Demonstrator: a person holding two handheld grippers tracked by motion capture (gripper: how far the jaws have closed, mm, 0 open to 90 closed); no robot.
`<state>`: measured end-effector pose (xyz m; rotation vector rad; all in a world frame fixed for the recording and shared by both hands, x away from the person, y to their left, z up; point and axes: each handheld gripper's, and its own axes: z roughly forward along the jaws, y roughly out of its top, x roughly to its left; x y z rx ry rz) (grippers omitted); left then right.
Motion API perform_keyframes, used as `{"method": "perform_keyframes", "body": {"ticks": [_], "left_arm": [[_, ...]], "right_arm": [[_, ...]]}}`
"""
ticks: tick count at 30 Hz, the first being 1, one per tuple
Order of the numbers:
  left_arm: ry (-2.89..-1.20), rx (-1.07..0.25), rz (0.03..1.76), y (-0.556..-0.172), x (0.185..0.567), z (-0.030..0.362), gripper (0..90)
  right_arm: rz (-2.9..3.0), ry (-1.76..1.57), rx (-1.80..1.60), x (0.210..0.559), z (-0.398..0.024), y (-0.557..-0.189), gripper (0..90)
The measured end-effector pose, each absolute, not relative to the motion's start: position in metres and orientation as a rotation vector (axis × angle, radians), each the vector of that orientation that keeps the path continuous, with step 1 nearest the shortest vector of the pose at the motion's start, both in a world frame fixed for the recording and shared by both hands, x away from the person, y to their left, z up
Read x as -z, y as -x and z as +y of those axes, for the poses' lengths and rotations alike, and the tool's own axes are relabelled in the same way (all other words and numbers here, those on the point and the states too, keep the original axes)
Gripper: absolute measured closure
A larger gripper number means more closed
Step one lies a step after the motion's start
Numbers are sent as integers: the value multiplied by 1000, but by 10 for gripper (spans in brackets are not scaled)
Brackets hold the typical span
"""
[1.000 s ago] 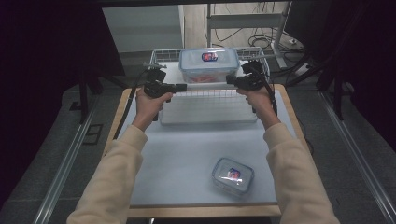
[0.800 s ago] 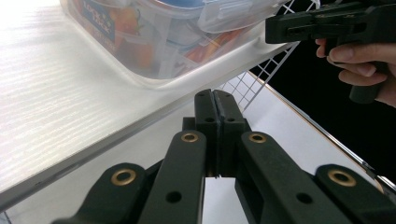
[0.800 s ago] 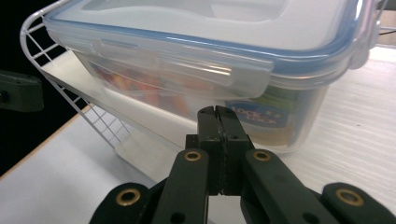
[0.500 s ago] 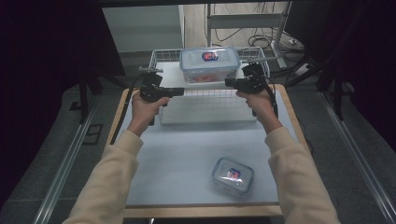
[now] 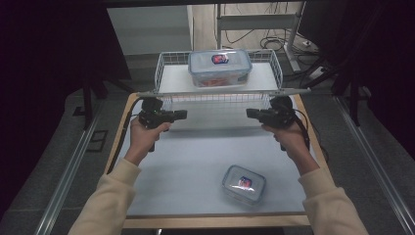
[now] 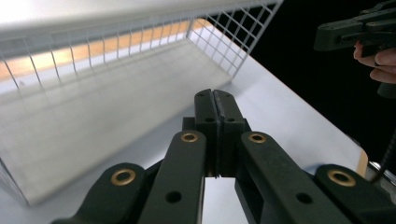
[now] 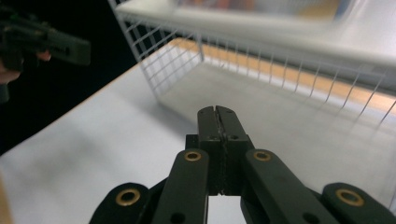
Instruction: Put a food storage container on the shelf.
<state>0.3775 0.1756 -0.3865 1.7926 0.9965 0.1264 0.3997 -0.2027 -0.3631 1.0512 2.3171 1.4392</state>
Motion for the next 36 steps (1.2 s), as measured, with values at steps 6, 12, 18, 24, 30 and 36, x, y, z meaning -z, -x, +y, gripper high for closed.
{"method": "perform_keyframes", "body": {"ticks": [6,12,18,24,30,36], "left_arm": [[-1795,-108,980,-349,408,178,891],[-1823,-75,988,-326,440,179,843],[-1857,-122,998,-315,457,174,552],[-1875,-86,987,-310,462,165,365],[-1896,-73,985,-305,469,160,289],[-1897,-57,1009,-306,473,160,252]], "right_arm": [[2367,-1042,-1408,390,-220,-373,887],[2404,-1050,-1377,422,-233,-351,855],[2445,-1053,-1349,444,-240,-336,603],[2456,-1056,-1341,451,-239,-328,459],[2453,-1104,-1342,456,-242,-324,368],[2445,-1131,-1333,457,-244,-320,323]]}}
